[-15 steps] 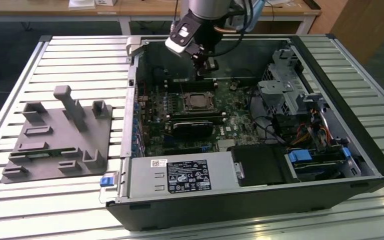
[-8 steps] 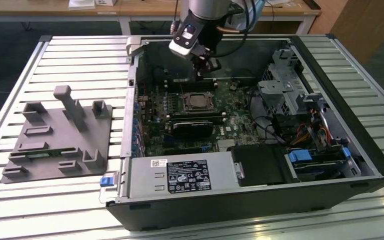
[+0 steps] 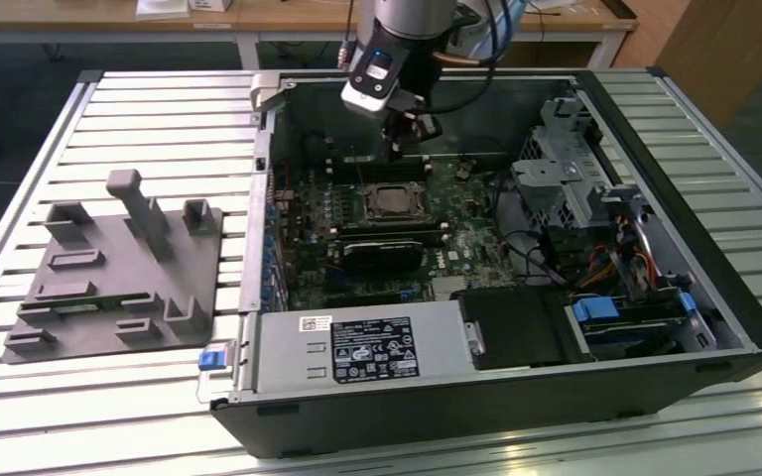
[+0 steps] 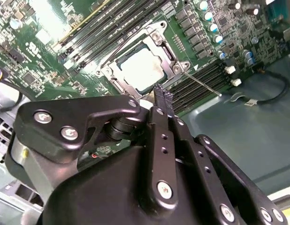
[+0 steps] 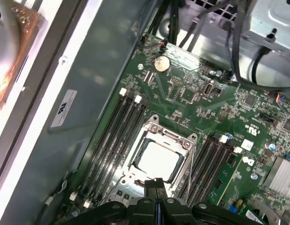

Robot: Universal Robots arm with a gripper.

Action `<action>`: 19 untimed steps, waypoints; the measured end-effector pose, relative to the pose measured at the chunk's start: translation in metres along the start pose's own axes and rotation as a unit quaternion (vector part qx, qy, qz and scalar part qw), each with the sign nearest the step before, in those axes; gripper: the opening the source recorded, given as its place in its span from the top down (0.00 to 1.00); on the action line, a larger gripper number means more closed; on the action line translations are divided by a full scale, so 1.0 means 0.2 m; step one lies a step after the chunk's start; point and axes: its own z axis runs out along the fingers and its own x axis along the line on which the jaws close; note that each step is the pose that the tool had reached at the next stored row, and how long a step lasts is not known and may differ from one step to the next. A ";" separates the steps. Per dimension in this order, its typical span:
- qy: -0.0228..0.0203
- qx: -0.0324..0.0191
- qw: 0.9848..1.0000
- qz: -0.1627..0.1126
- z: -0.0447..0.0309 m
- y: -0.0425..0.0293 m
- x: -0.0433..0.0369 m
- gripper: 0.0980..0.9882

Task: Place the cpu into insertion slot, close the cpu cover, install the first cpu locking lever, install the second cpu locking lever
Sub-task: 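Install the first cpu locking lever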

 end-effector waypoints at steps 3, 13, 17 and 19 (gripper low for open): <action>0.000 0.001 1.000 -0.013 0.000 0.000 0.000 0.98; 0.000 0.003 0.999 -0.051 0.000 0.000 0.000 0.98; -0.001 0.004 0.998 -0.067 0.000 0.000 0.000 0.98; -0.001 0.004 0.997 -0.078 0.000 0.000 0.000 0.98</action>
